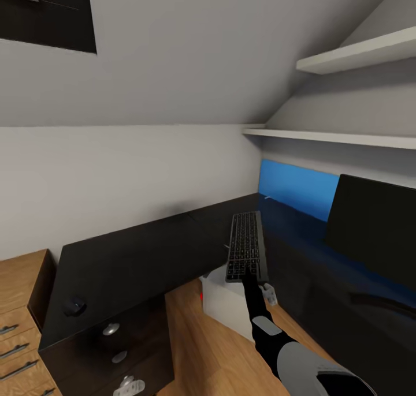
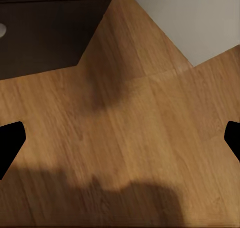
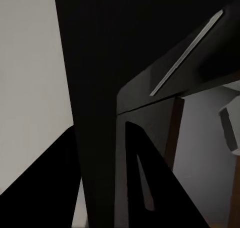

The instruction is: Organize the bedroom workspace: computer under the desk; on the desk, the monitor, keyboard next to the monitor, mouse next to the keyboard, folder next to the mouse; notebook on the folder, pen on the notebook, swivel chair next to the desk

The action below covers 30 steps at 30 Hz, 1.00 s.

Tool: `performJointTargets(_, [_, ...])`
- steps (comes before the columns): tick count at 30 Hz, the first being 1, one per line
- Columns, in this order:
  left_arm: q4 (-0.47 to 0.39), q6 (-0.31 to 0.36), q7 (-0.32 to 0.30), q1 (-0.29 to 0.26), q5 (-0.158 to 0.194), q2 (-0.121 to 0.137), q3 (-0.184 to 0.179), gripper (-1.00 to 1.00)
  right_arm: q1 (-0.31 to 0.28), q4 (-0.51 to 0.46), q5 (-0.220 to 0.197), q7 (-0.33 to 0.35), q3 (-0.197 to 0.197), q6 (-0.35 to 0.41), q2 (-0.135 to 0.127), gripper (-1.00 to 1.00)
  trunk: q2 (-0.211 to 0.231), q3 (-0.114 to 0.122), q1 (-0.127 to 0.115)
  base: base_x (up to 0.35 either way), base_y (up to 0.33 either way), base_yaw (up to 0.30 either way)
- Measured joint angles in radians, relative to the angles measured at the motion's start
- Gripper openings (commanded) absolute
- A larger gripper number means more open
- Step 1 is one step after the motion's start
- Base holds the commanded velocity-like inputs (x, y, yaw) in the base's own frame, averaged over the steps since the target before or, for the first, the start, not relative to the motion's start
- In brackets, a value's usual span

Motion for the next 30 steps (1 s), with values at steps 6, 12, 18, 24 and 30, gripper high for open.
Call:
performJointTargets(6, [0.014,0.000,0.000,0.000,0.000,-0.001,-0.001,1.00,0.000,-0.003,0.000,0.000,0.021,0.050,0.000,-1.00,0.042,0.019,-0.023,0.000,0.000,0.000])
performJointTargets(12, [0.018,0.003,0.002,0.000,0.000,-0.001,-0.001,1.00,0.001,-0.317,0.012,-0.322,0.138,0.159,0.001,-1.00,0.084,0.038,-0.046,0.000,0.000,0.000])
performJointTargets(18, [0.018,0.004,0.003,0.000,0.000,-0.001,-0.001,1.00,0.084,-0.585,-0.004,-0.596,0.238,0.371,0.001,-1.00,0.126,0.056,-0.069,0.000,0.000,0.000])
performJointTargets(24, [0.018,0.004,0.003,0.000,0.000,0.000,0.000,1.00,0.177,-0.823,-0.001,-0.623,0.244,0.721,-0.087,-1.00,0.168,0.075,-0.092,0.000,0.000,0.000])
performJointTargets(30, [0.018,0.004,0.003,0.000,0.000,0.000,0.000,1.00,0.237,-0.850,-0.012,-0.455,0.245,0.783,-0.163,-1.00,0.210,0.094,-0.115,0.000,0.000,0.000])
